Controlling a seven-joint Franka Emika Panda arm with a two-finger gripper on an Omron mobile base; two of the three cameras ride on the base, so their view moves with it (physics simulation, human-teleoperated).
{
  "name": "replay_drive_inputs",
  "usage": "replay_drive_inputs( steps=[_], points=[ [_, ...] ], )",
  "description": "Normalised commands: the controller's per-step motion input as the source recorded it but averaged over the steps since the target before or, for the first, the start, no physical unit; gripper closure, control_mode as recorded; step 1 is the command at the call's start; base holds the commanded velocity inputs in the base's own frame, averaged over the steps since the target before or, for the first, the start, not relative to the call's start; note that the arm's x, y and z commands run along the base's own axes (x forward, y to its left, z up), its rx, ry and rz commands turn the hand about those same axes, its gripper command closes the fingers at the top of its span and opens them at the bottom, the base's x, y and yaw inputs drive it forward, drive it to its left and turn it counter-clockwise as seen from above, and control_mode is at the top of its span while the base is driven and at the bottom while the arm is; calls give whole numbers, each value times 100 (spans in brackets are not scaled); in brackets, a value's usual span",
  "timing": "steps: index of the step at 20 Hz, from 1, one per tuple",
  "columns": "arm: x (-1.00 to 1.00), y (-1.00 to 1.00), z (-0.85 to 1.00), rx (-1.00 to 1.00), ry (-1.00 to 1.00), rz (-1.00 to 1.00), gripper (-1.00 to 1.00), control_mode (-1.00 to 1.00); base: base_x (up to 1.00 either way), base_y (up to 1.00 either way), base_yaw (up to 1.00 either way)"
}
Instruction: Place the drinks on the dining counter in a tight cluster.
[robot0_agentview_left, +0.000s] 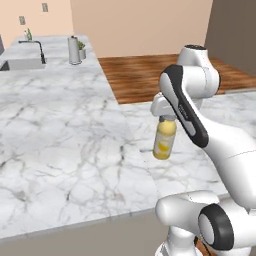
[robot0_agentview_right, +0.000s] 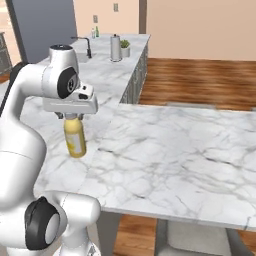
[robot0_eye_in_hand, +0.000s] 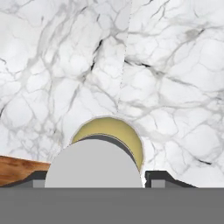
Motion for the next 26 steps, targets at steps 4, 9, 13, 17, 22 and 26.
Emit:
replay_drive_inputs(
  steps=[4,9,13,17,22,26],
  points=[
    [0,0,0,0,0,0,100,100,35,-94,1],
    [0,0,0,0,0,0,100,100,2,-12,-1],
    [0,0,0,0,0,0,100,100,0,0,0],
    [0,0,0,0,0,0,100,100,0,-3,0],
    [15,-59,-7,9,0,0,100,-100,0,0,0],
    [41,-96,-8,14,2,0,100,-100,0,0,0]
  ],
)
